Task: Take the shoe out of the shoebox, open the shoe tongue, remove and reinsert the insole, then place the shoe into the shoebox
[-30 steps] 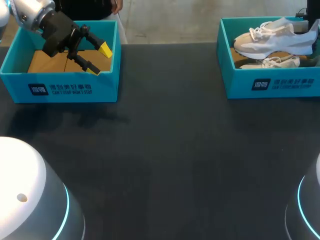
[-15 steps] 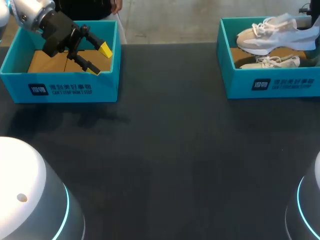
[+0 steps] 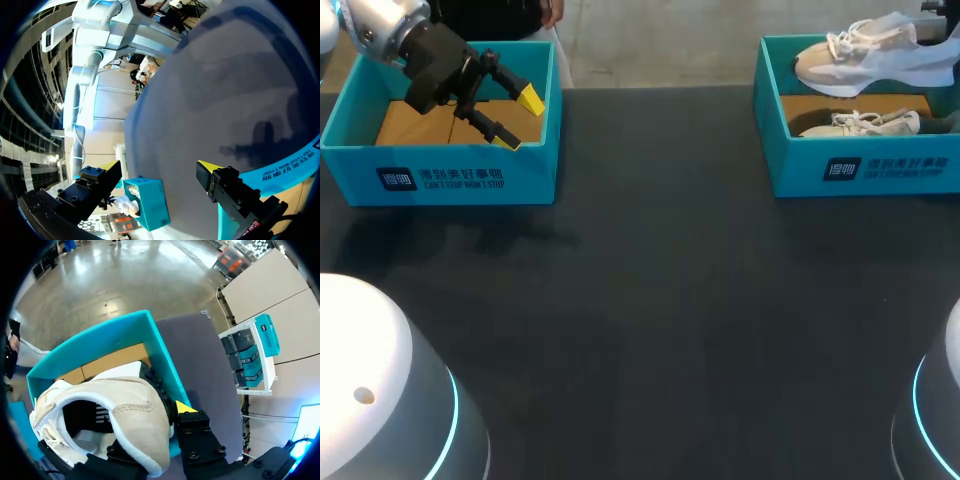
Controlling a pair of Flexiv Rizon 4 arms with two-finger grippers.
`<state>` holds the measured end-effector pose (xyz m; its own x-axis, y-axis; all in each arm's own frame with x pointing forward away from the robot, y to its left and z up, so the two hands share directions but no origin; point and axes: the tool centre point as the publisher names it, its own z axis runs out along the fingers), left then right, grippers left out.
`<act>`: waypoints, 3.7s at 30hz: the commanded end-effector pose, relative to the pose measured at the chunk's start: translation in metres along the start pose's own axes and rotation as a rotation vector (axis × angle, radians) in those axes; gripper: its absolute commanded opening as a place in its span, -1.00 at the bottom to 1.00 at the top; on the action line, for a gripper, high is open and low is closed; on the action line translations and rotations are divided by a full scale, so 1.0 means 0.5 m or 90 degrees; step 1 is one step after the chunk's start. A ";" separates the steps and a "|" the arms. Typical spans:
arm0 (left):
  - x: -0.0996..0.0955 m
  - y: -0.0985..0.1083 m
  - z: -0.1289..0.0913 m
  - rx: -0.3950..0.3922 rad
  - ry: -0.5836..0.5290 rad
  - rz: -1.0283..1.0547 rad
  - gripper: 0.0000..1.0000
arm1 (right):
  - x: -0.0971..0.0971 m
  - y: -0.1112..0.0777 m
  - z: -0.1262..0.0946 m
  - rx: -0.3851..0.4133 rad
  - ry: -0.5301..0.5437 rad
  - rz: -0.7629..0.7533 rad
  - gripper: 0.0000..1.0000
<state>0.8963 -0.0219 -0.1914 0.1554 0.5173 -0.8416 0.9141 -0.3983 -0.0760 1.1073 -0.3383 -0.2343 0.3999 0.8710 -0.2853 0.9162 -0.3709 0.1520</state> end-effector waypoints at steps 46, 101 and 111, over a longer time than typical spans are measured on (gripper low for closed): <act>0.000 -0.001 -0.001 0.000 0.001 0.000 1.00 | 0.059 0.061 0.087 -0.015 0.004 -0.011 -1.00; 0.000 -0.001 -0.001 0.000 0.001 0.000 1.00 | 0.091 0.079 0.235 0.009 0.017 -0.010 -1.00; 0.000 -0.001 -0.001 0.000 0.001 0.000 1.00 | 0.098 0.077 0.255 0.016 0.011 -0.012 -1.00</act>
<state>0.8963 -0.0219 -0.1914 0.1554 0.5173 -0.8416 0.9141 -0.3983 -0.0760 1.1574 -0.3504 -0.3594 0.3833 0.8839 -0.2681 0.9234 -0.3594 0.1352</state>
